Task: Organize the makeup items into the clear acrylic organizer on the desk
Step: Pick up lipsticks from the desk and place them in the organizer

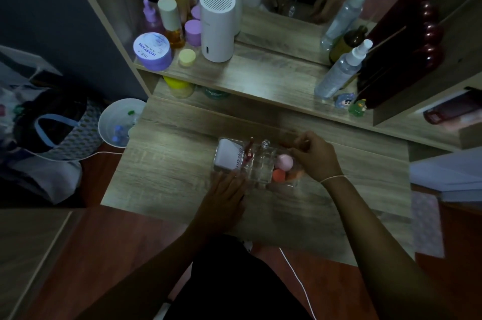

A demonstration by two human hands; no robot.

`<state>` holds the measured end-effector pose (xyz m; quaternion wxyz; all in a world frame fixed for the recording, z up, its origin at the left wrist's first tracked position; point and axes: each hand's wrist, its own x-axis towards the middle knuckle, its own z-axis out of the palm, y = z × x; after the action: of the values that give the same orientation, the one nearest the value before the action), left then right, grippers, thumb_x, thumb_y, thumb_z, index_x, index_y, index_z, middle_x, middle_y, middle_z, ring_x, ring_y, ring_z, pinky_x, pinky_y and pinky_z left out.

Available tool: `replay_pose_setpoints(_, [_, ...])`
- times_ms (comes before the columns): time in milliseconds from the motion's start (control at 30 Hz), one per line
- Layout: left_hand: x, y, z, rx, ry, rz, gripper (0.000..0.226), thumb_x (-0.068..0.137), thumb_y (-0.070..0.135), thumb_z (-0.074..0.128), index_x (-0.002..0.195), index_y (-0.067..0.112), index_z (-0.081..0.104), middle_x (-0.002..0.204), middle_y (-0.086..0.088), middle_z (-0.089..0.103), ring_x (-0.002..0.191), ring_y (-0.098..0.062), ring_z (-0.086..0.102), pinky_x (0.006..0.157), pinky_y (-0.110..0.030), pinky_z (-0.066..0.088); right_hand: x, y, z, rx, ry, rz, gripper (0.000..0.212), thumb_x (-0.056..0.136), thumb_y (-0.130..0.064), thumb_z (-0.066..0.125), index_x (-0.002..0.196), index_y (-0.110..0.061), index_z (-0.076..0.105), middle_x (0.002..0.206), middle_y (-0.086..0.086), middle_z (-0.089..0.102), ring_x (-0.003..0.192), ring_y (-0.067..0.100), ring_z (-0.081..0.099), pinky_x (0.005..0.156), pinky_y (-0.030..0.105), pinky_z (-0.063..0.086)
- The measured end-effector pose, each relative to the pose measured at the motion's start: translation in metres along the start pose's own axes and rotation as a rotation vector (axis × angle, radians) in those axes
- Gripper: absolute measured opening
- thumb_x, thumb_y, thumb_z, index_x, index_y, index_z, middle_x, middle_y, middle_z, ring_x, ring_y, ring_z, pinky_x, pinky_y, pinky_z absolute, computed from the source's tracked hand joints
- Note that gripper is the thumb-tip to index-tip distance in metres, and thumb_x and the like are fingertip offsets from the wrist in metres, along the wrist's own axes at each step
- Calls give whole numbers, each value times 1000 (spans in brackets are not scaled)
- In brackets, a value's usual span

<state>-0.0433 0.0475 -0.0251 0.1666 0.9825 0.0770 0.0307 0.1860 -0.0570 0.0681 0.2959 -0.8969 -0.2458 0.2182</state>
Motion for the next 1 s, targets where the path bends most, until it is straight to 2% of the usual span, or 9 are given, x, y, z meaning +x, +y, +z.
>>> replay_pose_setpoints(100, [0, -1, 5, 35, -61, -6, 53, 90, 38, 43, 132, 7, 50, 139, -14, 52, 133, -30, 42, 108, -53, 35, -1, -1, 1, -80, -10, -36, 13, 74, -19, 74, 75, -21, 62, 71, -2, 62, 70, 17, 59, 62, 23, 37])
replay_pose_setpoints(200, [-1, -3, 7, 45, -85, -18, 54, 90, 42, 42, 131, 8, 50, 139, -12, 53, 133, -27, 44, 109, -52, 35, -2, -3, 5, -116, -37, -65, 7, 72, -16, 71, 75, -22, 68, 75, 2, 70, 72, 17, 62, 65, 22, 38])
replay_pose_setpoints(333, [-2, -5, 7, 43, -96, -39, 57, 92, 44, 36, 136, 9, 45, 144, -12, 46, 135, -25, 40, 110, -52, 33, -1, -9, 12, -151, -68, -77, 15, 71, -13, 68, 84, -16, 74, 83, 8, 75, 79, 21, 67, 73, 30, 52])
replay_pose_setpoints(433, [-2, -5, 6, 37, -103, -45, 59, 94, 45, 32, 139, 9, 39, 148, -11, 40, 139, -24, 34, 112, -53, 29, 1, -11, 20, -182, -61, -102, 11, 73, -14, 70, 83, -14, 73, 81, 8, 74, 78, 20, 67, 72, 31, 53])
replay_pose_setpoints(533, [-3, -6, 4, 60, -88, -25, 58, 92, 43, 37, 139, 9, 40, 147, -11, 42, 138, -24, 35, 112, -53, 30, 4, -12, 30, -242, -78, -117, 5, 75, -17, 70, 79, -15, 70, 80, 7, 71, 78, 22, 65, 68, 30, 49])
replay_pose_setpoints(667, [-3, -7, 4, 78, -60, -5, 57, 91, 41, 48, 138, 10, 42, 144, -9, 46, 135, -24, 40, 111, -53, 31, 9, -16, 37, -311, -123, -94, 11, 76, -22, 68, 84, -14, 69, 87, 12, 71, 84, 28, 64, 75, 43, 55])
replay_pose_setpoints(1000, [-6, -10, 8, 102, -63, -8, 59, 89, 42, 50, 138, 11, 41, 145, -9, 45, 135, -22, 40, 111, -54, 25, 10, -16, 44, -333, -108, -120, 15, 72, -25, 70, 83, -16, 68, 84, 12, 72, 82, 32, 65, 68, 36, 52])
